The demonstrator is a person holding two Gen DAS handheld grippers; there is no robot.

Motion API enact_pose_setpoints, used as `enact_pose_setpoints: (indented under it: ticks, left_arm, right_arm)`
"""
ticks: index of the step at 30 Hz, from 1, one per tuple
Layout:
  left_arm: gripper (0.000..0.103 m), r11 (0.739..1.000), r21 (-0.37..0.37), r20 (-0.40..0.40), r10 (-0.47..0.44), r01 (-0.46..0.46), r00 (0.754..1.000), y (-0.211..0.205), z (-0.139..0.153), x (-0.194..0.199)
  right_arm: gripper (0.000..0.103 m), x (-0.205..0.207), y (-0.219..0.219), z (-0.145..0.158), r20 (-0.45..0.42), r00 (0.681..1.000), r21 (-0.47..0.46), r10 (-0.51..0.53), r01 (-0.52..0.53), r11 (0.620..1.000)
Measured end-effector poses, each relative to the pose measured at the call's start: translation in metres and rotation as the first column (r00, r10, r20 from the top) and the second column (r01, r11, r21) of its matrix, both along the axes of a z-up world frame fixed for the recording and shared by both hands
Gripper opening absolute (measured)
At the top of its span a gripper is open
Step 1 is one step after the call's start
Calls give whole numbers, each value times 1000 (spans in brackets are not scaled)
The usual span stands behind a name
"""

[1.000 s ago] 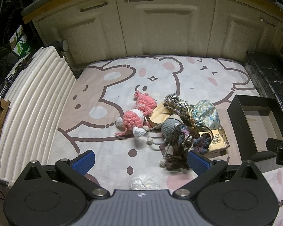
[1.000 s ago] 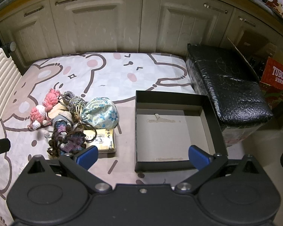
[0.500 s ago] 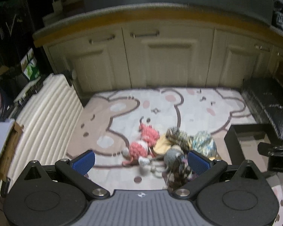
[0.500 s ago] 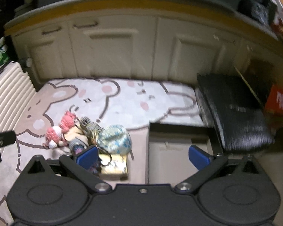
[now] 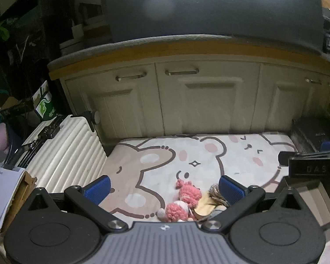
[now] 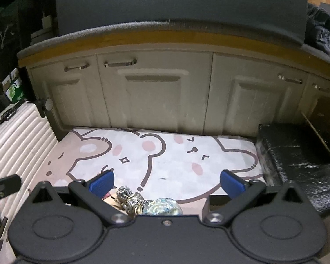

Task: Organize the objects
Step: 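Grasp the brown-blue crocheted coaster with the right tool while the left tool grasps the white yarn ball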

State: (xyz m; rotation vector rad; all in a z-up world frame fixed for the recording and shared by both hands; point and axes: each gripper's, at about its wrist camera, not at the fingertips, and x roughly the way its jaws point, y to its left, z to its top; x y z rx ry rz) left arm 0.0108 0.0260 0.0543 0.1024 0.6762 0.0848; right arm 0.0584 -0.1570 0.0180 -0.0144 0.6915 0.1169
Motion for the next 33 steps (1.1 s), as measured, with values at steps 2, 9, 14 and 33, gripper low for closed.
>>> enact_pose_setpoints:
  ticks: [2, 9, 14, 33]
  left_arm:
    - [103, 1000, 5, -7, 4, -4, 1000, 4, -5, 4]
    - [103, 1000, -17, -53, -20, 19, 998, 22, -32, 8]
    - [103, 998, -44, -167, 26, -34, 986, 35, -60, 14]
    - [103, 978, -112, -325, -203, 176, 924, 32, -111, 1]
  right_arm:
    - [103, 5, 3, -9, 7, 1000, 6, 15, -15, 1000]
    - [103, 15, 16, -49, -12, 996, -10, 84, -84, 996]
    - [103, 13, 32, -78, -76, 985, -33, 156, -159, 987]
    - [91, 9, 70, -152, -368, 868, 2, 334, -358, 934]
